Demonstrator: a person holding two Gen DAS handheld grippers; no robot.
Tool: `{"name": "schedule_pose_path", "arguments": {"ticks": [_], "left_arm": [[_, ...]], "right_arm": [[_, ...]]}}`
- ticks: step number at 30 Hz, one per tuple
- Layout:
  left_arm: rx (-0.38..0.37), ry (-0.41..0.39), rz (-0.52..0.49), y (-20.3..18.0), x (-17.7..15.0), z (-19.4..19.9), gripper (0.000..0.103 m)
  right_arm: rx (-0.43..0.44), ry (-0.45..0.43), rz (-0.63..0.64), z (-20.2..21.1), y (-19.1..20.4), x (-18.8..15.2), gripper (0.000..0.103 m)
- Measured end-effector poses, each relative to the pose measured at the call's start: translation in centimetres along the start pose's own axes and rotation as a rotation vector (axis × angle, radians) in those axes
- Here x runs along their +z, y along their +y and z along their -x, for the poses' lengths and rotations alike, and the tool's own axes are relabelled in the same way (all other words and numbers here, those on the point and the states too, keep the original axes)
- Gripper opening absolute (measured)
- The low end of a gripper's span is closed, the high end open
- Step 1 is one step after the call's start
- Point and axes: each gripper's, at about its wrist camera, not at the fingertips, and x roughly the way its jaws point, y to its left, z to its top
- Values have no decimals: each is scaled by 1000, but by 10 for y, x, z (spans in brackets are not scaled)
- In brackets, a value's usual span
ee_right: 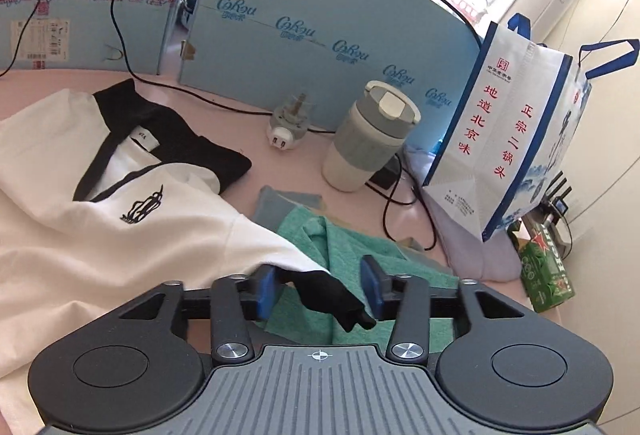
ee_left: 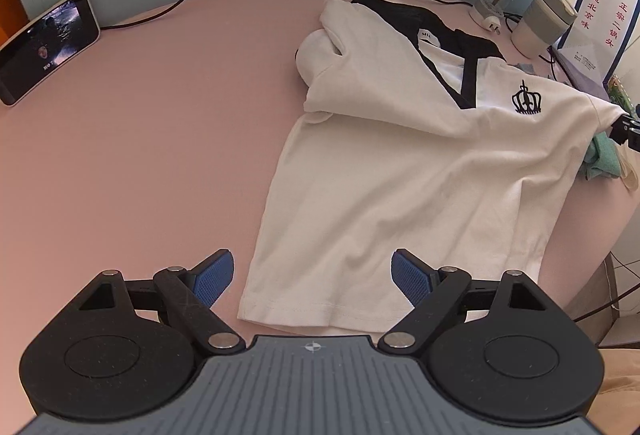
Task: Fold clothes
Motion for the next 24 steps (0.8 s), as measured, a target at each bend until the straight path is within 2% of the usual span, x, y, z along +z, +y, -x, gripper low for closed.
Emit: {"name": "schedule_pose_path", "arguments": {"ticks": [1, 7, 11, 15, 18, 20, 24], "left_arm": [[4, 0, 5, 2, 1, -1, 85], [29, -18, 26, 15, 16, 0, 86], [41, -19, 37, 22, 27, -2, 86], [48, -14, 41, 28, 41, -9, 86], [35, -14, 39, 30, 52, -15, 86], [15, -21, 48, 30, 61, -21, 86], [-41, -29, 124, 34, 78, -35, 86]], "right_arm": [[-10, -5, 3, 1, -1, 0, 70], [-25, -4, 40, 7, -3, 8, 72], [-92, 1, 59, 12, -16, 8, 76], [-202, 9, -30, 15, -46, 8, 77], [-228, -3, -130, 20, -64, 9, 82], [-194, -22, -188, 24, -68, 10, 86], [-12, -54, -279, 20, -59, 16, 87]]}}
